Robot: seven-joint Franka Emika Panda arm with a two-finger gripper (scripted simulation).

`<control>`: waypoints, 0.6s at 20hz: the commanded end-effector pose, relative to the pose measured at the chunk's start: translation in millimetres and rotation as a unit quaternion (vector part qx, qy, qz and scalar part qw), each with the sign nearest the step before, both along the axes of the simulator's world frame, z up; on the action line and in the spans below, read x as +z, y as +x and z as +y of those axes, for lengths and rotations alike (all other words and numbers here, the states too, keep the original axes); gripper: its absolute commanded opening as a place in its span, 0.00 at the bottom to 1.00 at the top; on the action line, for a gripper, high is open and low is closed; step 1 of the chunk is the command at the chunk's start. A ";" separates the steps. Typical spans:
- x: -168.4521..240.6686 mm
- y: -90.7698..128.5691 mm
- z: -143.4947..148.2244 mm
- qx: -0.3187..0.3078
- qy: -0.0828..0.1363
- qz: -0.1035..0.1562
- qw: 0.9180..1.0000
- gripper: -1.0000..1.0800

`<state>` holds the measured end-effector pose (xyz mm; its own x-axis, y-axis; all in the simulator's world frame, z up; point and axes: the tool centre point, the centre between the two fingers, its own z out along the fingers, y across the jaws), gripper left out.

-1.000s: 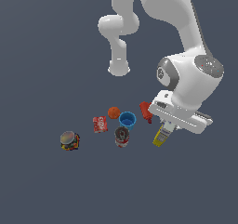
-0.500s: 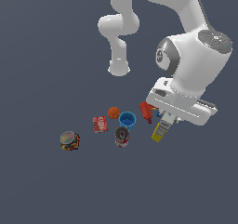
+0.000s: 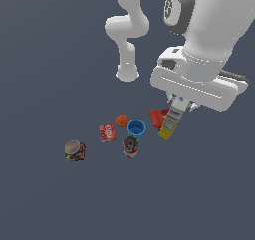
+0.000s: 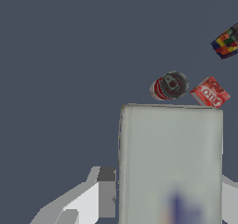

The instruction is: Pick up a designated object from a clutter of objects.

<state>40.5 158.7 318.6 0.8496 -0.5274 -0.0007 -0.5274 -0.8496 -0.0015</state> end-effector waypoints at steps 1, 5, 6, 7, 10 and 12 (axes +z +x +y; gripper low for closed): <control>29.1 -1.9 -9.8 0.000 0.000 0.000 1.000 0.00; 69.6 -3.0 -23.3 0.000 0.000 0.000 1.000 0.00; 78.1 -3.1 -26.2 0.000 0.000 0.000 1.000 0.00; 86.1 -3.2 -28.8 0.000 0.000 0.000 1.000 0.00; 106.2 -3.2 -35.5 0.000 0.000 0.000 1.000 0.00; 116.7 -3.0 -39.0 0.000 0.000 0.000 1.000 0.00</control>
